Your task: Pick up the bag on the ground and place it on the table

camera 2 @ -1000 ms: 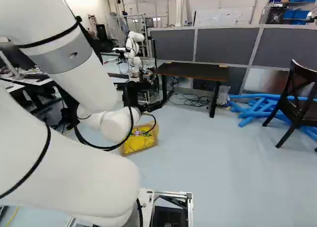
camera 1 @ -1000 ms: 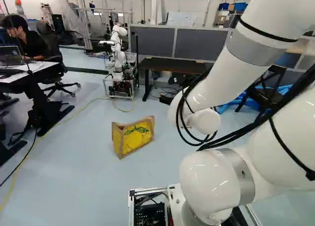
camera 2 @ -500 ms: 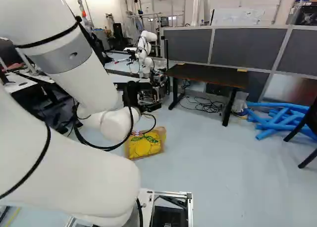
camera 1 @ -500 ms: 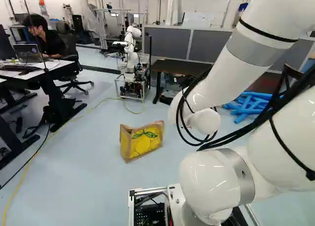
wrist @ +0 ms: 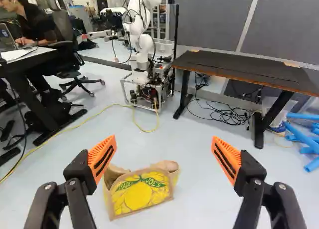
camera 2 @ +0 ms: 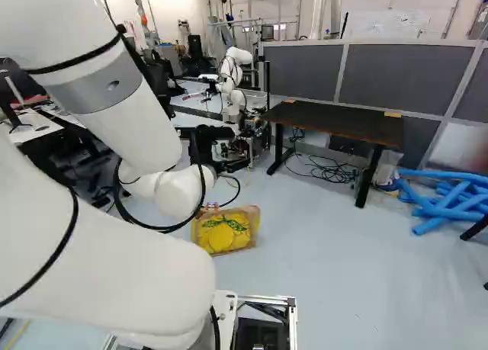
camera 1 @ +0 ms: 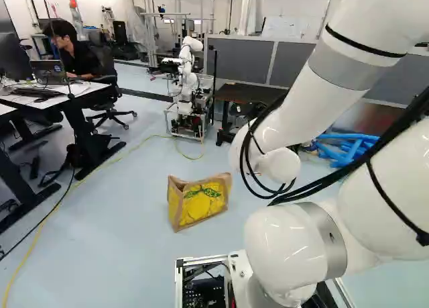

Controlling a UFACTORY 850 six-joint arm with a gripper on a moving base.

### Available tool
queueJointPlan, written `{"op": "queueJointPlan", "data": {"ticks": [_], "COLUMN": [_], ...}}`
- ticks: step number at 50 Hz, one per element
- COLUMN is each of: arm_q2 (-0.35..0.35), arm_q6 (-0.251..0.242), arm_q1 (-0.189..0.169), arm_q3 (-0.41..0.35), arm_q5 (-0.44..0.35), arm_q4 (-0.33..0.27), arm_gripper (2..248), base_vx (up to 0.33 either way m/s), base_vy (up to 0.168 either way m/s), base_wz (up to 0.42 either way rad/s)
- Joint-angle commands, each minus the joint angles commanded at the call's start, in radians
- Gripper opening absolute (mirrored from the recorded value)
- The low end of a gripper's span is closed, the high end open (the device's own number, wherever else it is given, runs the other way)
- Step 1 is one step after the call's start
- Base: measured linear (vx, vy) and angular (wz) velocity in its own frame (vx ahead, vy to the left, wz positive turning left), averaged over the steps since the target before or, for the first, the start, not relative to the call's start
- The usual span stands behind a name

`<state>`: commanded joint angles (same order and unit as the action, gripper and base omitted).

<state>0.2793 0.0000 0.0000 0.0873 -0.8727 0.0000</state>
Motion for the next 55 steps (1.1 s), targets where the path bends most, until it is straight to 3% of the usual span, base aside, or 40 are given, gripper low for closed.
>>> {"op": "queueJointPlan", "data": {"ticks": [21, 40, 55], "arm_q2": [0.0, -0.096, -0.193], "arm_q6": [0.0, 0.0, 0.0], "arm_q1": [0.0, 0.0, 0.0], "arm_q3": [0.0, 0.084, 0.165], "arm_q5": [0.0, 0.023, 0.055], "arm_q4": [0.0, -0.014, -0.059], "arm_gripper": [247, 247, 247], "base_vx": [0.199, 0.032, 0.0], "base_vy": [-0.019, 0.001, 0.0], "base_wz": [-0.008, -0.005, 0.0]}}
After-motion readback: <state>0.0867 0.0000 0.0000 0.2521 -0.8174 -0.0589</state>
